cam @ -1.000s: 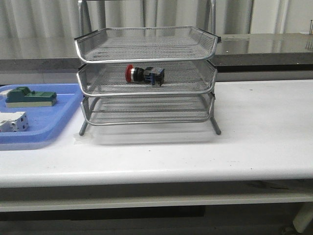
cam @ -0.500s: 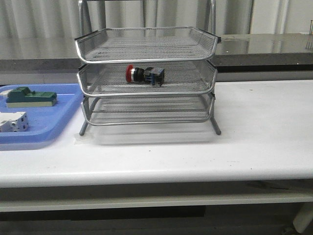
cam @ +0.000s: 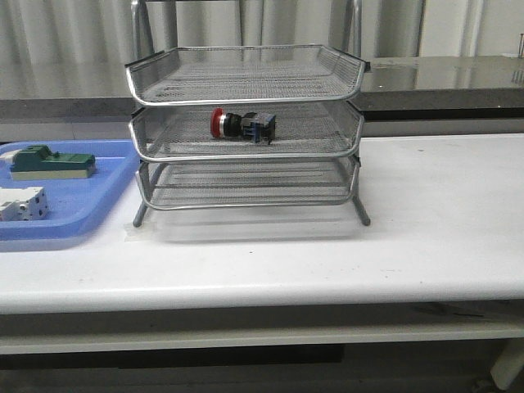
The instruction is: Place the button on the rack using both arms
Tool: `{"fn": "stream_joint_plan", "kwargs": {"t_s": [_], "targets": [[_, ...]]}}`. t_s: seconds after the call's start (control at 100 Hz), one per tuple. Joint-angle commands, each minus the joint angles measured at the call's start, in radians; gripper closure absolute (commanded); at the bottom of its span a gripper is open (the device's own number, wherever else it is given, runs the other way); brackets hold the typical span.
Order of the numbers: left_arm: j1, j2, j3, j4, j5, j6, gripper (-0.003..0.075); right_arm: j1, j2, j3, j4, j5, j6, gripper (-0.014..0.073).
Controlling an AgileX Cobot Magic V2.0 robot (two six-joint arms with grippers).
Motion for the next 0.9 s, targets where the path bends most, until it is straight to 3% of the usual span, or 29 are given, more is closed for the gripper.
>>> {"fn": "stream_joint_plan", "kwargs": {"t_s": [0.0, 0.22, 0.59, 0.78, 0.89], "targets": [[0.003, 0.006, -0.029, -0.007, -0.068, -0.01, 0.0741, -0.006, -0.001, -0.024, -0.021, -0.071, -0.004, 0.0655], [0.003, 0.006, -0.029, -0.007, -0.068, -0.01, 0.0741, -0.022, -0.076, 0.044, -0.091, -0.131, -0.004, 0.0655], [0.003, 0.006, -0.029, -0.007, -0.068, -0.01, 0.0741, -0.146, -0.431, 0.39, -0.056, -0.388, -0.003, 0.0655], [0.003, 0.006, -0.029, -0.007, -0.068, -0.01, 0.0741, -0.146, -0.632, 0.543, -0.056, -0.431, -0.003, 0.0655], [0.003, 0.006, -0.029, -0.007, -0.068, -0.01, 0.0741, -0.147, -0.631, 0.589, -0.054, -0.443, -0.003, 0.0655]]}}
